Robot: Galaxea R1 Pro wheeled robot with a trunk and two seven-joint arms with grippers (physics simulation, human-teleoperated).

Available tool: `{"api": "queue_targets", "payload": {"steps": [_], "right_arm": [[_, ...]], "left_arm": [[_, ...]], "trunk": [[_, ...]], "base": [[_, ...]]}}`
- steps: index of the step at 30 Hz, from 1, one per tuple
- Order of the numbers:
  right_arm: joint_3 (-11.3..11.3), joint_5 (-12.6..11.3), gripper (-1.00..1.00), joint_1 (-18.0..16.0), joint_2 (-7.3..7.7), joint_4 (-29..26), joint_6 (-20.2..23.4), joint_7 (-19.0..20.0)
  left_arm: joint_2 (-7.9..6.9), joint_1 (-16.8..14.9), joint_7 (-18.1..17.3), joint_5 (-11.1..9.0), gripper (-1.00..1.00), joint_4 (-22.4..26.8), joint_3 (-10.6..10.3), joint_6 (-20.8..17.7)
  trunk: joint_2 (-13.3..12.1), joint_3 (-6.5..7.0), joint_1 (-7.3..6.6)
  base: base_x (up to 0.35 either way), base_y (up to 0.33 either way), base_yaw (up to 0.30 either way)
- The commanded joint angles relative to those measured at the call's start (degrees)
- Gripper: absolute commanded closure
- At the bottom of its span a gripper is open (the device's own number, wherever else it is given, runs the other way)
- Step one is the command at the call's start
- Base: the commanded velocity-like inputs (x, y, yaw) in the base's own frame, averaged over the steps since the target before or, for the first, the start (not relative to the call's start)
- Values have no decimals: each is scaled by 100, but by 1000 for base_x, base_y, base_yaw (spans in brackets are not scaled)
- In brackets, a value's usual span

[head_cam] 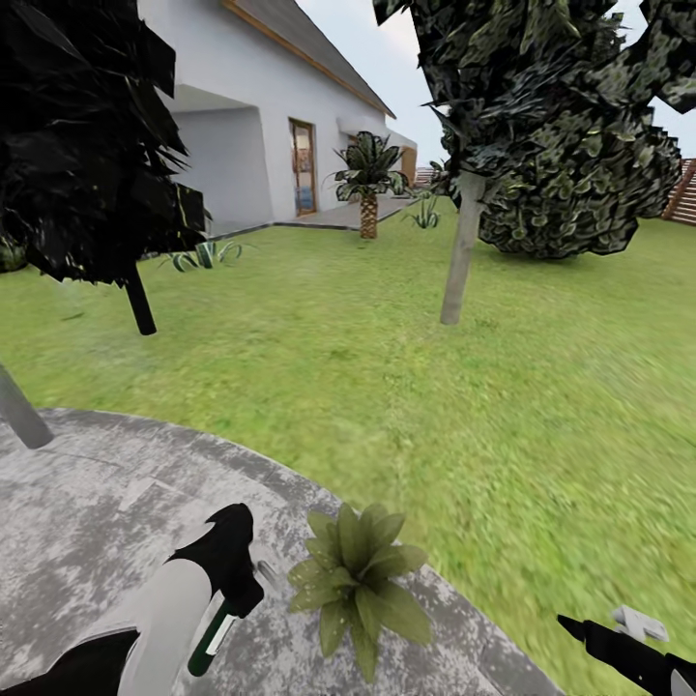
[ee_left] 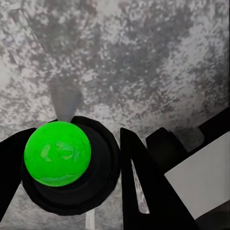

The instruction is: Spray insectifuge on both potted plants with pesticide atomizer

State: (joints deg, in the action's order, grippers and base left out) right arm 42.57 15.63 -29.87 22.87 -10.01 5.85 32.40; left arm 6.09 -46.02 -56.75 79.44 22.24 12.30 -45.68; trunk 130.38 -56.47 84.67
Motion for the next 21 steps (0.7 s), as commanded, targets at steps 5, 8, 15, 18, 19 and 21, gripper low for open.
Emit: {"api": "queue_targets", "payload": {"steps": [5,8,15,18,19,21], "right_arm": [[50,36,-100,-2,-2,-8,39,31],[50,36,-100,-2,-2,-10,39,30],[53,36,-100,-2,-2,-9,39,33],[52,36,-100,-2,-3,-6,39,30],[50,36,-100,-2,-2,-6,39,30],[50,36,-100,-2,-4,-5,39,30]], "left_arm": [[44,-5,-40,59,100,9,45,-28],[46,-7,-39,62,100,8,45,-28],[42,-4,-46,71,100,-317,45,-38],[45,-5,-46,71,100,-373,45,-45],[44,-4,-46,73,100,-383,45,-46],[43,-4,-46,72,100,-398,45,-46]], "trunk": [[3,-5,-2],[3,-5,-2],[3,-5,-2],[3,-5,-2],[3,-5,-2],[3,-5,-2]], "base": [[-45,-314,261],[-5,-134,282],[0,-10,153],[0,-188,2],[0,-301,0],[0,-313,55]]}}
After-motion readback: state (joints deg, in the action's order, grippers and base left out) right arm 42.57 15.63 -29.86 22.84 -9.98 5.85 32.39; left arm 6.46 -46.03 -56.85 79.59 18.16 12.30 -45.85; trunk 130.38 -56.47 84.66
